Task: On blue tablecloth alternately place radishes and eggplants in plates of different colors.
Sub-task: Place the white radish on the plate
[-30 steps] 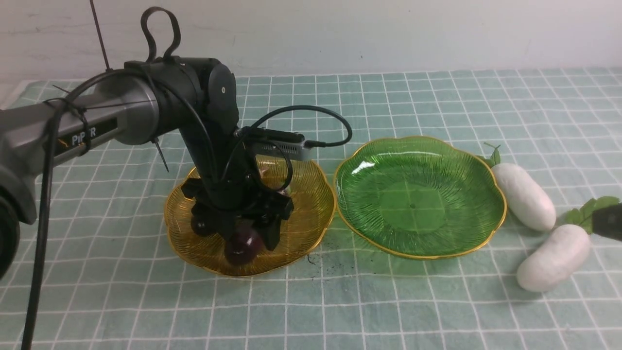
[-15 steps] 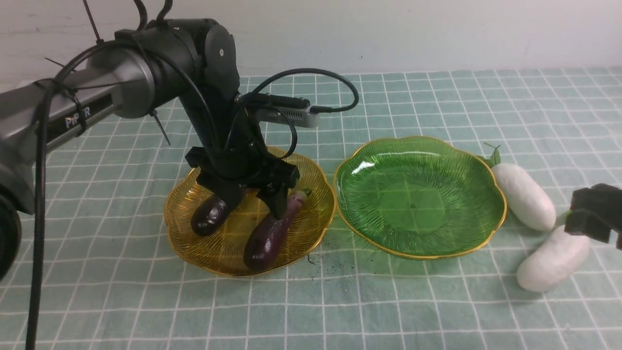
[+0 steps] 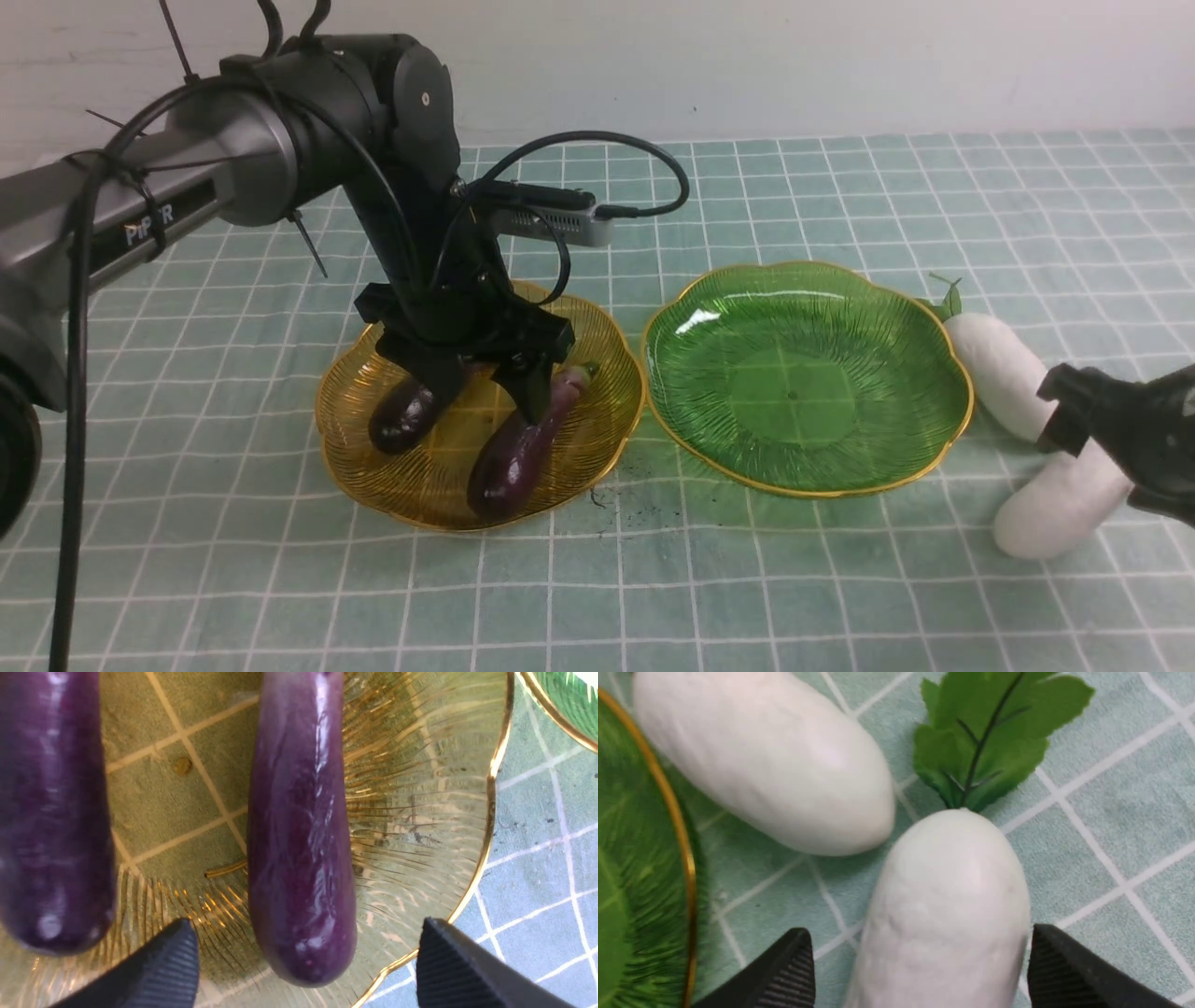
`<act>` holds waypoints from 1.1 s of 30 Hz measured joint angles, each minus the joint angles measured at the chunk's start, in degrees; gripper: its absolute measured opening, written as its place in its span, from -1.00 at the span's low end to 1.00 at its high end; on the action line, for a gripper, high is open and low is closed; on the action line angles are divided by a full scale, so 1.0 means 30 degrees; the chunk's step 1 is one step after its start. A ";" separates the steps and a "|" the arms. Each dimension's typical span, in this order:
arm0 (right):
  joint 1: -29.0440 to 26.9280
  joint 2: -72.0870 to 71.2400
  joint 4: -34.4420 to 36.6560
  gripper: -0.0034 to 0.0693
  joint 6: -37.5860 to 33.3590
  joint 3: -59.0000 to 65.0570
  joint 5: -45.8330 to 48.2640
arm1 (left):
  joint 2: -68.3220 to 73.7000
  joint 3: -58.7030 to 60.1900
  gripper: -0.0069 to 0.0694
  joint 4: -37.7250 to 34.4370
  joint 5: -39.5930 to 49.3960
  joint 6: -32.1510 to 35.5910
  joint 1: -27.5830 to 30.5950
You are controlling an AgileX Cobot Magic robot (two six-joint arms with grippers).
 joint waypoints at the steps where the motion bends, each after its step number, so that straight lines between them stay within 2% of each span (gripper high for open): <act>1: 0.0000 0.0287 -0.0260 0.63 0.0441 0.0000 0.0039 | 0.0000 0.0000 0.66 0.0000 0.0000 0.0000 0.0000; 6: 0.0000 0.1208 -0.1137 0.63 0.1458 0.0000 0.0058 | 0.0000 0.0000 0.66 0.0000 0.0000 0.0000 0.0000; 12: 0.0000 0.1361 -0.1191 0.57 0.1388 0.0000 0.0172 | 0.0000 0.0000 0.66 0.0000 0.0000 0.0000 0.0000; 14: 0.0000 0.1282 -0.1191 0.51 0.1135 0.0000 0.0290 | 0.0000 -0.0020 0.66 0.0000 0.0000 0.0000 0.0000; 16: 0.0000 0.0840 -0.1191 0.34 0.0151 0.0000 0.0609 | 0.0000 -0.0020 0.66 0.0000 0.0000 0.0000 0.0000; 17: 0.0000 0.0411 -0.1191 0.32 -0.0453 0.0000 0.0818 | 0.0000 -0.0020 0.66 0.0000 0.0000 0.0000 0.0000; 22: 0.0000 -0.1234 -0.1191 0.32 -0.1730 0.0000 0.1331 | 0.0000 -0.0020 0.66 -0.0017 0.0000 0.0000 0.0000; 28: 0.0000 -0.3133 -0.1191 0.32 -0.2219 -0.0776 0.1467 | 0.0000 -0.0020 0.66 -0.0017 0.0000 0.0000 0.0000; 33: 0.1171 -0.3065 -0.1191 0.32 -0.3139 -0.2671 -0.0633 | 0.0000 -0.0020 0.66 -0.0040 0.0000 -0.0003 0.0000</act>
